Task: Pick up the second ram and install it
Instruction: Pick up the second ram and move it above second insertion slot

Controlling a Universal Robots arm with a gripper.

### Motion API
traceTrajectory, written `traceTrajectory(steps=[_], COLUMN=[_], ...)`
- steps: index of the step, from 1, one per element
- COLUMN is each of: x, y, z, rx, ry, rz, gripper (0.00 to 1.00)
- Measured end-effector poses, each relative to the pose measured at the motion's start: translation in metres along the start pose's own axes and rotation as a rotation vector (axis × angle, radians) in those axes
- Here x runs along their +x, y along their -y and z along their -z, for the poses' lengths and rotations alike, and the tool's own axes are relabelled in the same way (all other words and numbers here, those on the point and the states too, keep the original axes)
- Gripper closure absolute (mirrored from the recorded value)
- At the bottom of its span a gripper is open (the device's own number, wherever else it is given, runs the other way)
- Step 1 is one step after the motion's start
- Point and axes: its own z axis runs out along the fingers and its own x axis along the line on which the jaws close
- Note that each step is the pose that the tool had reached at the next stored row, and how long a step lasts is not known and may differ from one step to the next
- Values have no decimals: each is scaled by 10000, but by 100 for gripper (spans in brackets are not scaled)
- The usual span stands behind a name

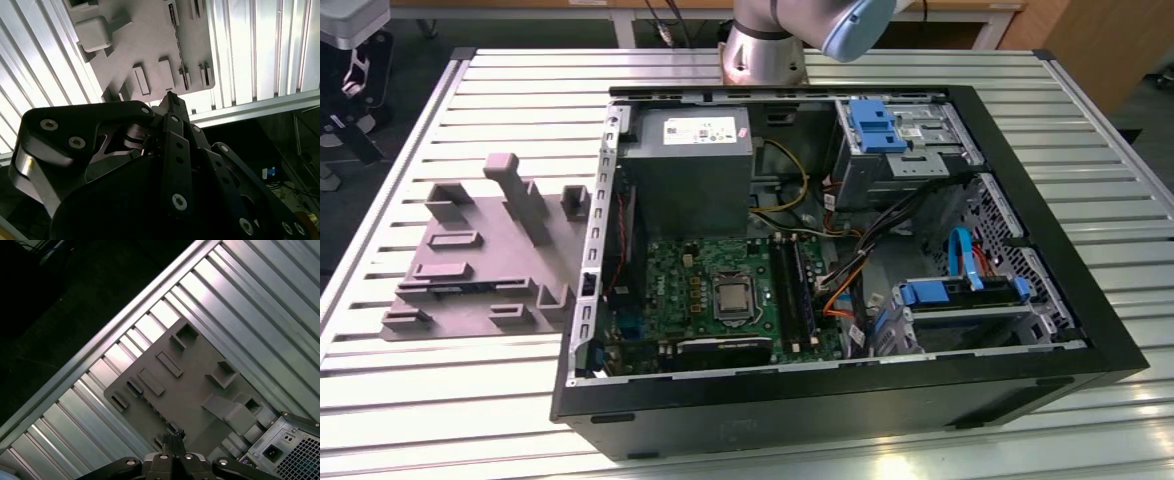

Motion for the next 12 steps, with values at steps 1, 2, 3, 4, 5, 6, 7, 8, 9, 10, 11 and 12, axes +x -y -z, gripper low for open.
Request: traceTrajectory(steps=[1,2,3,4,5,6,7,8,9,10,11,12], x=[0,0,0,0,0,0,0,1,1,2,3,3], y=[0,0,0,0,0,0,0,0,1,1,2,2], z=[0,0,0,0,0,0,0,0,0,0,0,0], rx=[0,0,0,0,0,-1,-1,-2,-3,-4,-6,-7], ry=[-1,0,-1,0,-1,-2,-3,-5,-6,-8,-11,-14], rz=[0,1,2,4,13,28,55,100,149,204,267,336], gripper=[89,89,89,89,89,89,89,89,89,89,89,89])
